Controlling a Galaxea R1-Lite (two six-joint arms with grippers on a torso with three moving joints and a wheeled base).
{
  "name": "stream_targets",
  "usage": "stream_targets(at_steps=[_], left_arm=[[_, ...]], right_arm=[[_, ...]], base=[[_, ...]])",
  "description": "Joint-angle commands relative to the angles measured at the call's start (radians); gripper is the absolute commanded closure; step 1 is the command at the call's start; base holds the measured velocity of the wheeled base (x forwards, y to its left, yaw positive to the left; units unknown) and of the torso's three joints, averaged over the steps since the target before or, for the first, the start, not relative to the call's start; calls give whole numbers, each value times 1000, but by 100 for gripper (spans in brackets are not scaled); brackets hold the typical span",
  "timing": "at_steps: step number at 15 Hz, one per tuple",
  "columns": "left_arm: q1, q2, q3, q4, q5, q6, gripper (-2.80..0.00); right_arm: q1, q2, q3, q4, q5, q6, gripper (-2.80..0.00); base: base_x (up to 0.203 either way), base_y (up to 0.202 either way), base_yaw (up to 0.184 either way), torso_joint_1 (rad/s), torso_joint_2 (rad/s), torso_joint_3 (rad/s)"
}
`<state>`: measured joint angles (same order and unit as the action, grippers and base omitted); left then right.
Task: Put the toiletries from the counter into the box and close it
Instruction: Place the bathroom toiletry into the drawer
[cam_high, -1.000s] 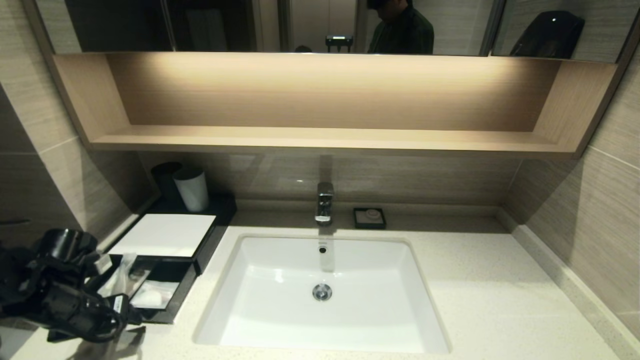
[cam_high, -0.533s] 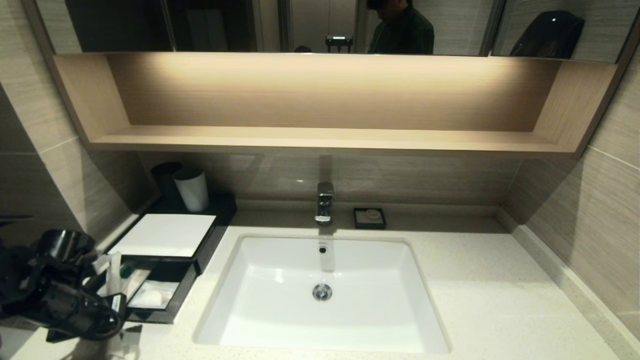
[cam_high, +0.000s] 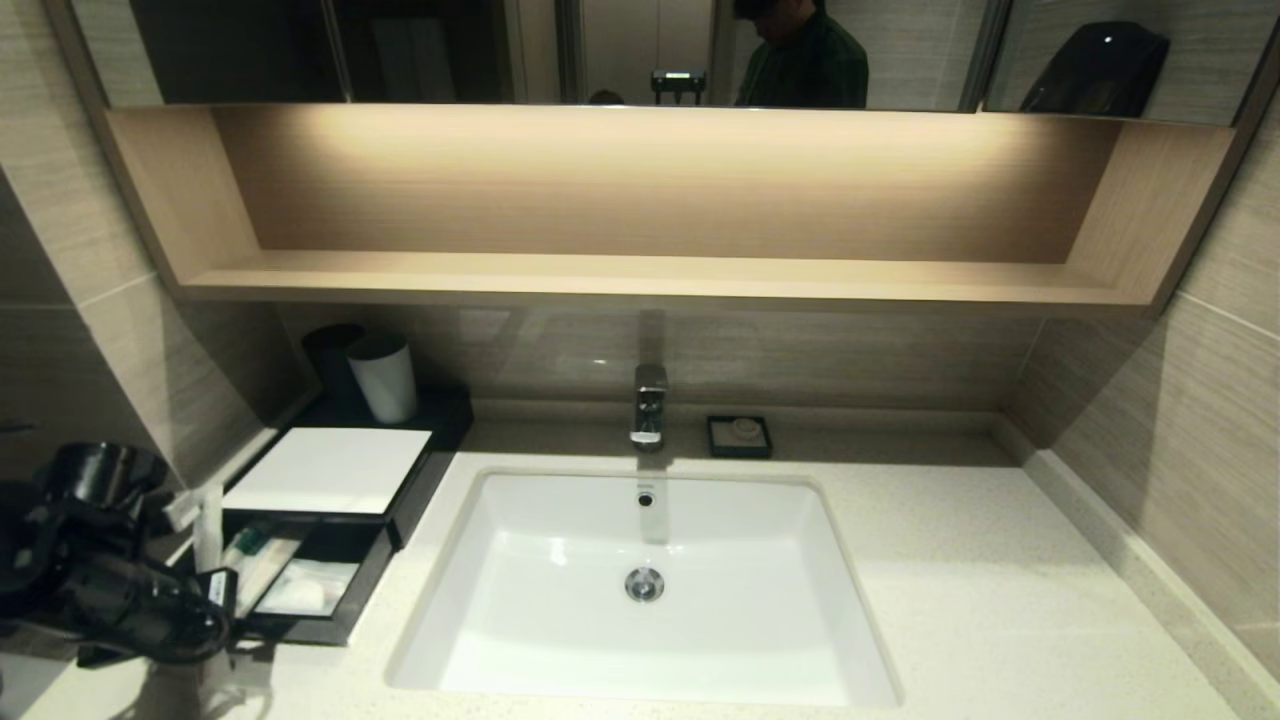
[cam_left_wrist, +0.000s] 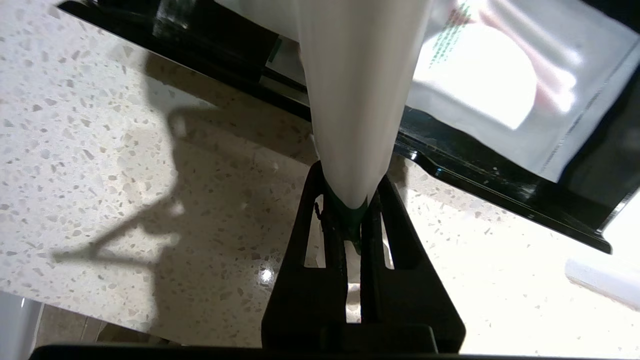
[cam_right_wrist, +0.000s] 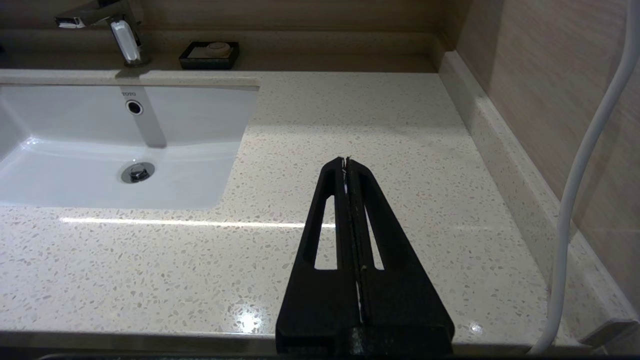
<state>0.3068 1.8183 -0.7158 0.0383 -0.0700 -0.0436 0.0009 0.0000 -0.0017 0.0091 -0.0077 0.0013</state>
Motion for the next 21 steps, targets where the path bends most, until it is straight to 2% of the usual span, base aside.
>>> stream_targets(at_steps=[1, 5, 7, 9, 12, 16, 19, 21], left_arm=[[1, -69, -10, 5, -5, 0, 0], [2, -141, -32, 22, -10, 5, 0], [2, -172, -77, 115, -6, 35, 0], [3, -199, -160, 289, -6, 77, 0], [3, -222, -328, 636, -1, 150, 0], [3, -173, -529, 1033, 29, 253, 0], [3, -90, -601, 1154, 95, 320, 0], [3, -39, -634, 1193, 114, 328, 0]], right_arm=[[1, 0, 0, 0, 0, 0, 0], [-1, 0, 0, 0, 0, 0, 0], [1, 0, 0, 0, 0, 0, 0], [1, 0, 0, 0, 0, 0, 0], [0, 0, 0, 0, 0, 0, 0], [-1, 0, 0, 0, 0, 0, 0], [-1, 0, 0, 0, 0, 0, 0], [-1, 0, 0, 0, 0, 0, 0]], base=[[0, 0, 0, 0, 0, 0], [0, 0, 0, 0, 0, 0], [0, 0, 0, 0, 0, 0], [0, 0, 0, 0, 0, 0], [0, 0, 0, 0, 0, 0], [0, 0, 0, 0, 0, 0], [0, 0, 0, 0, 0, 0], [0, 0, 0, 0, 0, 0]])
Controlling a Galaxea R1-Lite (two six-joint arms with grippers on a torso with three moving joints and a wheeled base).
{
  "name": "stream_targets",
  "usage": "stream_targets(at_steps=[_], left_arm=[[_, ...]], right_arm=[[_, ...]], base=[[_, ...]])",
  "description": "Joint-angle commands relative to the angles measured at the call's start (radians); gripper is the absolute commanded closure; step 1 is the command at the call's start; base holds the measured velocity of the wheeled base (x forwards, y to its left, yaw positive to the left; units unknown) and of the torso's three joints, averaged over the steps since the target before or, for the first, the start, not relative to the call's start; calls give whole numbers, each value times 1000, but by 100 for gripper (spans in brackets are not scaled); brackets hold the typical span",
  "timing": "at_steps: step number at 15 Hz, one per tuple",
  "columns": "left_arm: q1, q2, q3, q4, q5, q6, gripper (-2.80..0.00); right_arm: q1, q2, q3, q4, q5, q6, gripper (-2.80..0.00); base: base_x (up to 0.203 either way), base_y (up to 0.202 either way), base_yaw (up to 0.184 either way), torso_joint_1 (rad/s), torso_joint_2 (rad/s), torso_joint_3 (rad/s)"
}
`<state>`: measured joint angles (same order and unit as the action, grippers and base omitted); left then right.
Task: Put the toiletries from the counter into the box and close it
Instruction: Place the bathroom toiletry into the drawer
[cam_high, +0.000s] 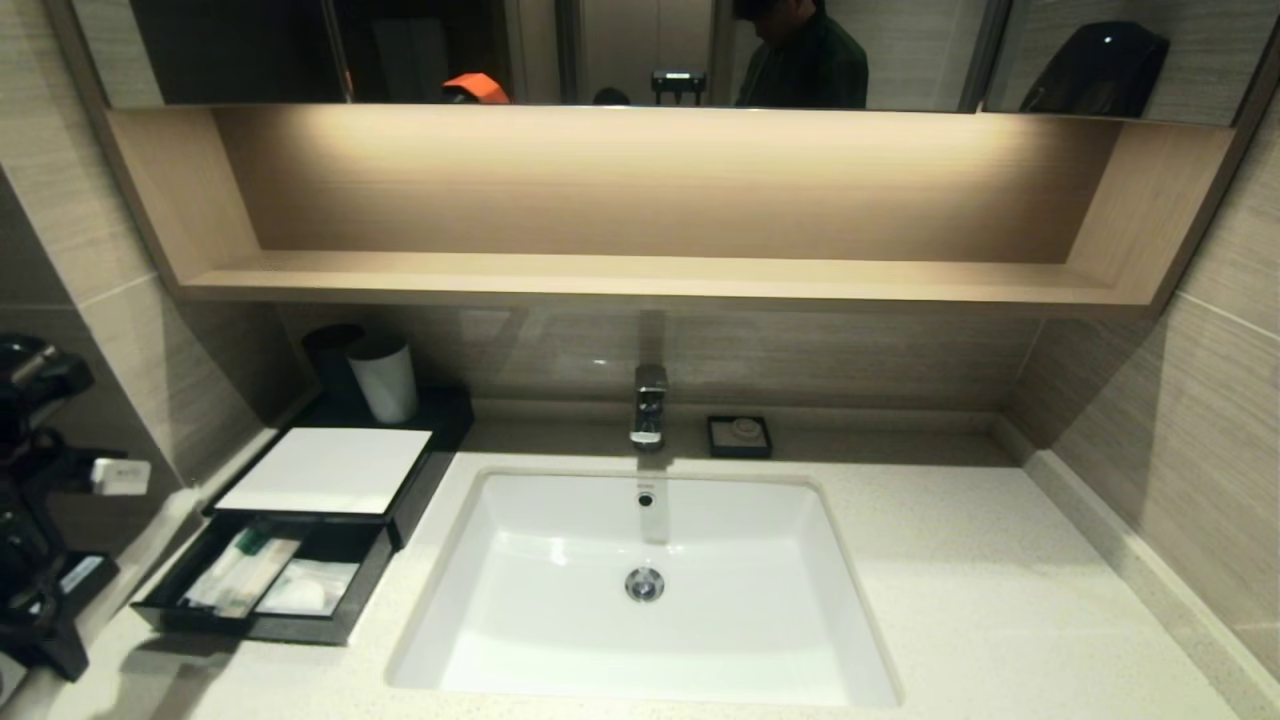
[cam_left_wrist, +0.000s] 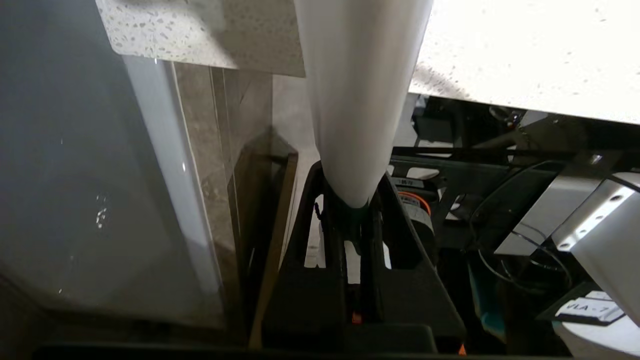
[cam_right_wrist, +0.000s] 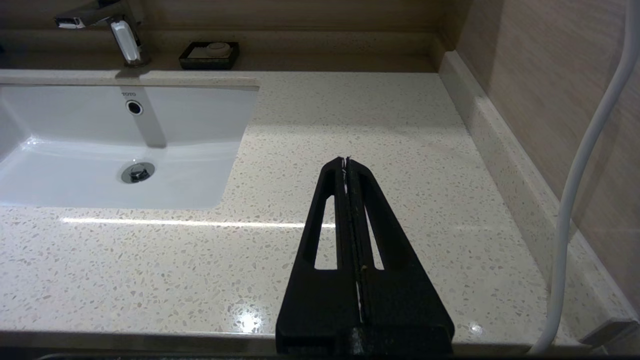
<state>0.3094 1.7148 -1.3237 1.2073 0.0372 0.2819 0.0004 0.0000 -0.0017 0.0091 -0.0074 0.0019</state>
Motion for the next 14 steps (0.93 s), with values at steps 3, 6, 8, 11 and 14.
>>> stream_targets(at_steps=[3, 6, 8, 11, 14], left_arm=[[1, 118, -48, 64, 24, 5, 0], [1, 176, -76, 64, 37, 18, 0], [1, 212, -87, 61, 38, 33, 0], [1, 257, -107, 54, 35, 39, 0], [-1, 287, -128, 49, 35, 40, 0]], right_arm=[[1, 0, 0, 0, 0, 0, 0], [1, 0, 0, 0, 0, 0, 0], [1, 0, 0, 0, 0, 0, 0], [0, 0, 0, 0, 0, 0, 0], [0, 0, 0, 0, 0, 0, 0]], base=[[0, 0, 0, 0, 0, 0], [0, 0, 0, 0, 0, 0], [0, 0, 0, 0, 0, 0], [0, 0, 0, 0, 0, 0], [0, 0, 0, 0, 0, 0]])
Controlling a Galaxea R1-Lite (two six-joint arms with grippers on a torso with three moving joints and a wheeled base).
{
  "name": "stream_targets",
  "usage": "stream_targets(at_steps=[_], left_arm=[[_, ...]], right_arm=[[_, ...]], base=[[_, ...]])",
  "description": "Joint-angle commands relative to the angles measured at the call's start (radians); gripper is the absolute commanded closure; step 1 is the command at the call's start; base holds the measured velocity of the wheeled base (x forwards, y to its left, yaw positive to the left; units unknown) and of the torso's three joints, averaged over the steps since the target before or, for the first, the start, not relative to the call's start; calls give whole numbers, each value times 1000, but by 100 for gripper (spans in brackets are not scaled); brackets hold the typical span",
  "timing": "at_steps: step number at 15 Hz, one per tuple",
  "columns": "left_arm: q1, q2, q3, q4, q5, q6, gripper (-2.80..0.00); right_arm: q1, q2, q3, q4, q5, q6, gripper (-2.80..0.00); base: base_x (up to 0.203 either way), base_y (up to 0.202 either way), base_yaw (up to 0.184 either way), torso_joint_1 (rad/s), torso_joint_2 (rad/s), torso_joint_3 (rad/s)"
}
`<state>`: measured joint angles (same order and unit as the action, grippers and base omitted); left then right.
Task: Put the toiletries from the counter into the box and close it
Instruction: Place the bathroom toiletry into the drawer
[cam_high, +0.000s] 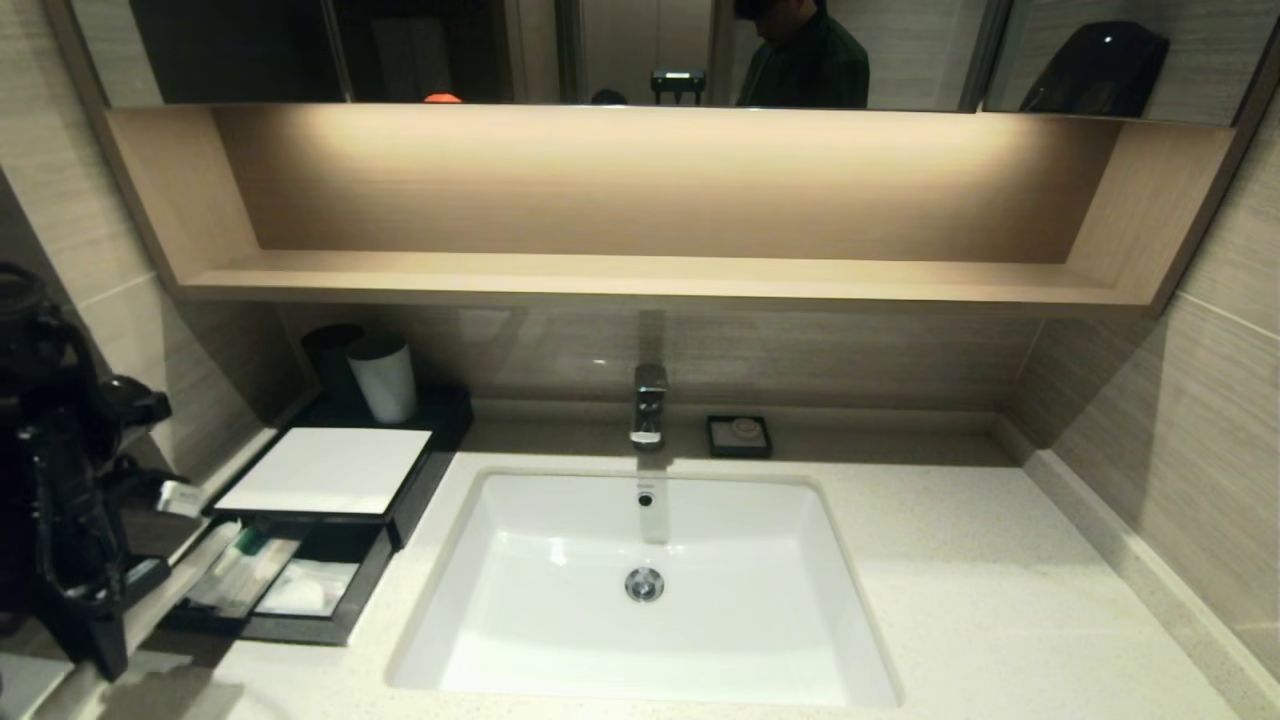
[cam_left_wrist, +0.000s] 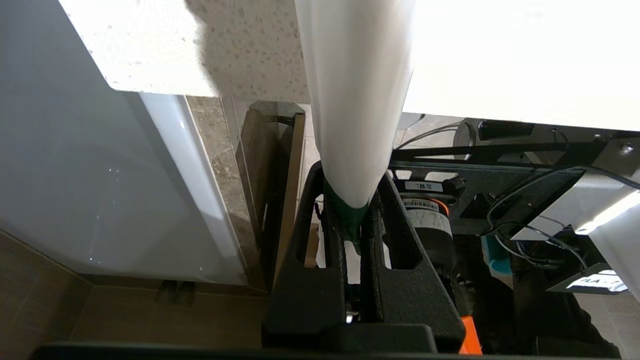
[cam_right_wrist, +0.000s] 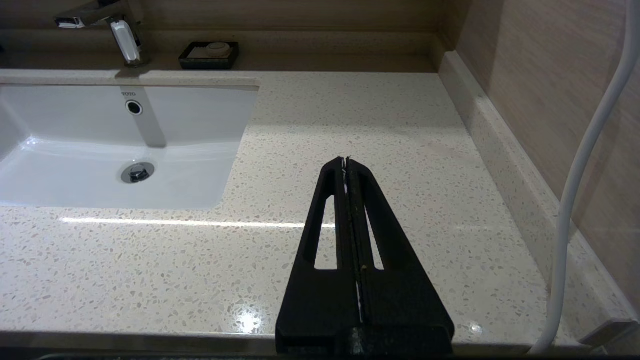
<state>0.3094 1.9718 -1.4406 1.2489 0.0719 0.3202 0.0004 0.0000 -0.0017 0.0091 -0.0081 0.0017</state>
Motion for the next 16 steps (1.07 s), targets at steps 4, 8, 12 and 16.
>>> stream_targets(at_steps=[4, 8, 12, 16], left_arm=[[-5, 62, -39, 6, -1, 3, 0], [-23, 92, -61, 7, -4, 3, 0], [-26, 122, -84, 7, -3, 2, 0], [-26, 154, -115, 6, -6, 2, 0]], right_arm=[[1, 0, 0, 0, 0, 0, 0], [0, 0, 0, 0, 0, 0, 0], [1, 0, 0, 0, 0, 0, 0], [1, 0, 0, 0, 0, 0, 0]], base=[[0, 0, 0, 0, 0, 0], [0, 0, 0, 0, 0, 0], [0, 0, 0, 0, 0, 0], [0, 0, 0, 0, 0, 0]])
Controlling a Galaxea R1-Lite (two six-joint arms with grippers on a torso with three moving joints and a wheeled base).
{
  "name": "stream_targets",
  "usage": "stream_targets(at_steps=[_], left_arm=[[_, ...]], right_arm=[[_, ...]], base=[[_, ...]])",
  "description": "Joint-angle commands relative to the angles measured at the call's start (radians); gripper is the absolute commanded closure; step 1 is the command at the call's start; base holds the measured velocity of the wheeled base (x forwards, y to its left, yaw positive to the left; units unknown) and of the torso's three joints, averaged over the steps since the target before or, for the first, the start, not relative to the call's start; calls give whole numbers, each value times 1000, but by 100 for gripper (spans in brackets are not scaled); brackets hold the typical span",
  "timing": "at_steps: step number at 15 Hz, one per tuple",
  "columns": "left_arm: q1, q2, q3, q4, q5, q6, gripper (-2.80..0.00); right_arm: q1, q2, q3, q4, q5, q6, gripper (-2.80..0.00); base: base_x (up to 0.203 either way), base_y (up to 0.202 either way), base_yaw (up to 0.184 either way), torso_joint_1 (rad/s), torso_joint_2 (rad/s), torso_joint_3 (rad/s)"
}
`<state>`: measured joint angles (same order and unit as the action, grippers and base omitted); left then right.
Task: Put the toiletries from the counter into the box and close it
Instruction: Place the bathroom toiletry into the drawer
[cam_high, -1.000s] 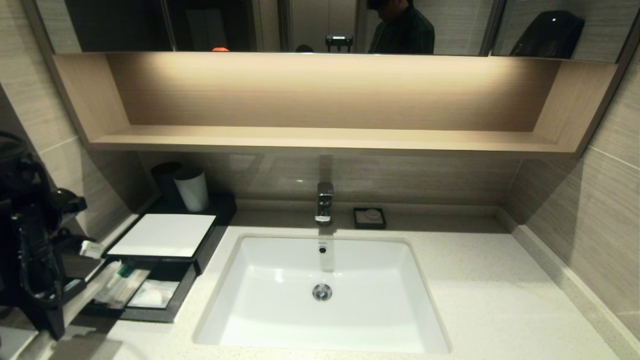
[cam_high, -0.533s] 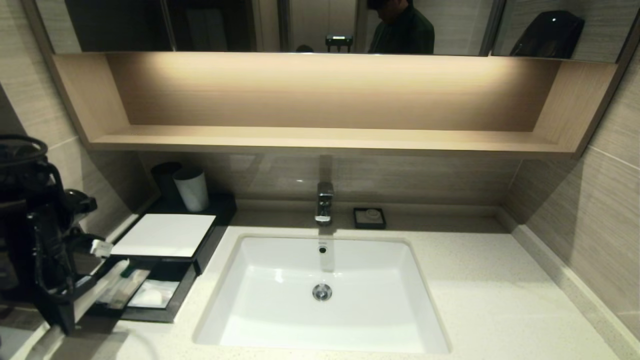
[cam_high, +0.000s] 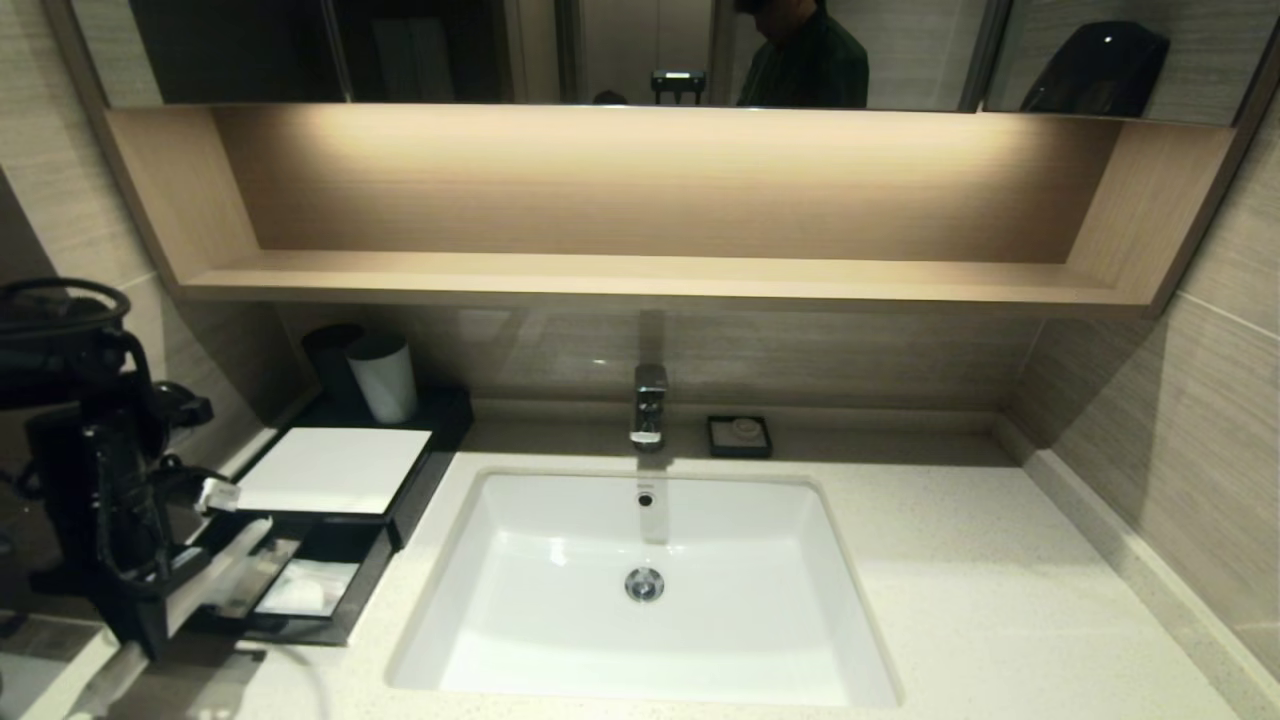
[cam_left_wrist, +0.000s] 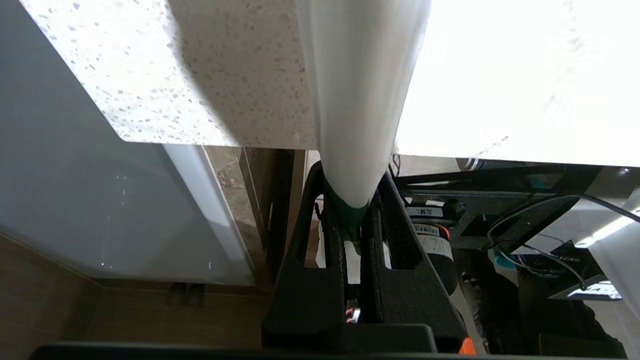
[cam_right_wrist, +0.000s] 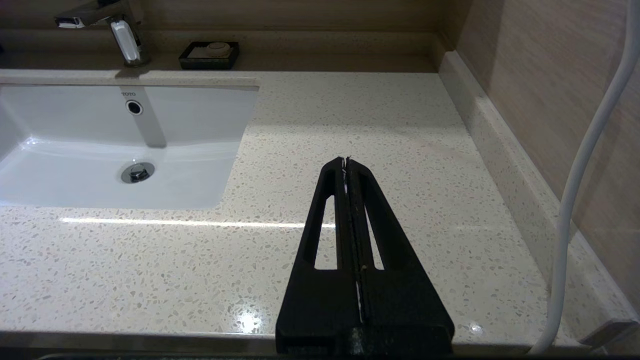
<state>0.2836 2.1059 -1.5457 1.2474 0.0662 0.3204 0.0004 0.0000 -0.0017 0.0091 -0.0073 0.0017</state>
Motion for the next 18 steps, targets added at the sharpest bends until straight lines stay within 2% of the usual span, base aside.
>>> stream_targets(at_steps=[1, 18], left_arm=[[0, 25, -17, 7, 1, 3, 0], [-23, 119, -138, 7, -3, 6, 0]], right_arm=[[1, 0, 0, 0, 0, 0, 0], [1, 0, 0, 0, 0, 0, 0]], base=[[0, 0, 0, 0, 0, 0], [0, 0, 0, 0, 0, 0]])
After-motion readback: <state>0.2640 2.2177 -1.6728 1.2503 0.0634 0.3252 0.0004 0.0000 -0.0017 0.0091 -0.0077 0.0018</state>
